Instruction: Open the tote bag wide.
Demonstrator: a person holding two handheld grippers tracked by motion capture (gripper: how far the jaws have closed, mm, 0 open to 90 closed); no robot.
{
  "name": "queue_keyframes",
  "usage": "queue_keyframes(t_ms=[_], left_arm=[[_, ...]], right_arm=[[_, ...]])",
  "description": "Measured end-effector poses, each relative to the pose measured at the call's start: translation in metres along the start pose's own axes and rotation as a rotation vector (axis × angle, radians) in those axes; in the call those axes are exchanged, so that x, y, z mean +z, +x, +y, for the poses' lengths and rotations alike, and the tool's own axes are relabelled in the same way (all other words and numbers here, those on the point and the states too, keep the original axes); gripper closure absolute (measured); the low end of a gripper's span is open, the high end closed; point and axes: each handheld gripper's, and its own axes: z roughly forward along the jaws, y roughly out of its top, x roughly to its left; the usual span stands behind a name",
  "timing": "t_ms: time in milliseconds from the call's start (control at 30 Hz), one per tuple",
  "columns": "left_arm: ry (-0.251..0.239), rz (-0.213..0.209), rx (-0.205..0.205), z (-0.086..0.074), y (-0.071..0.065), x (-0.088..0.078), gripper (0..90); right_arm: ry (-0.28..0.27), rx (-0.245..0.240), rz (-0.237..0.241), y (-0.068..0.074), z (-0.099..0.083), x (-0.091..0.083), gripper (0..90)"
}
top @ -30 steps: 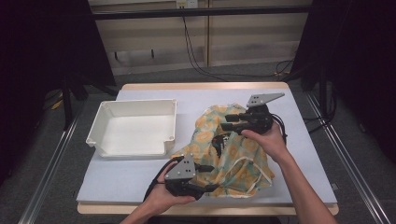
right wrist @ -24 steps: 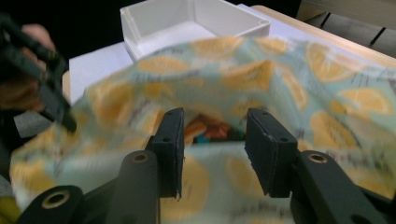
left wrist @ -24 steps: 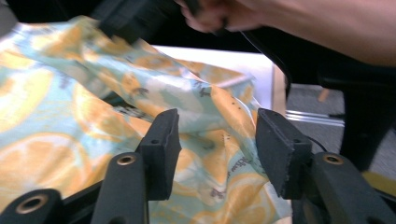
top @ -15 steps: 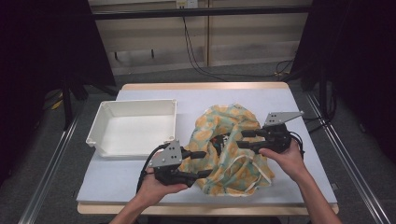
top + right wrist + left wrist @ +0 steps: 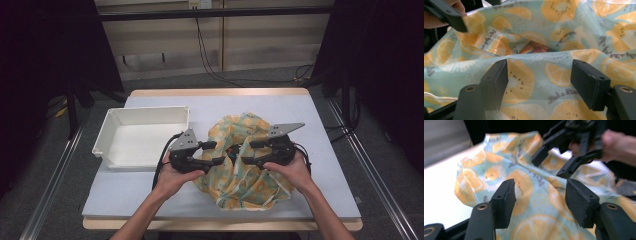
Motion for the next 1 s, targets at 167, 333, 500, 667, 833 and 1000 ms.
queue_keyframes(t_ms=[167,333,500,667,833,1000], left_arm=[[0.065,0.017,-0.027,-0.016,0.006,0.012,42.0],[0.086,0.022,-0.030,-0.023,0.007,0.016,43.3],[0.095,0.026,-0.035,-0.027,0.007,0.019,44.3],[0.098,0.028,-0.034,-0.027,0.007,0.019,49.8],[0.096,0.041,-0.034,-0.028,0.008,0.017,60.9],[0.072,0.026,-0.061,-0.029,0.012,0.009,82.0]], right_arm=[[0.020,-0.019,0.008,0.004,-0.002,0.013,32.6],[0.045,-0.042,0.009,0.006,-0.005,0.026,38.4],[0.035,-0.068,0.010,0.009,-0.002,0.033,54.1],[0.032,-0.085,0.030,0.014,-0.001,0.041,81.2],[0.033,-0.067,0.056,0.016,0.000,0.039,90.0],[0.037,-0.071,0.032,0.018,-0.004,0.017,90.0]])
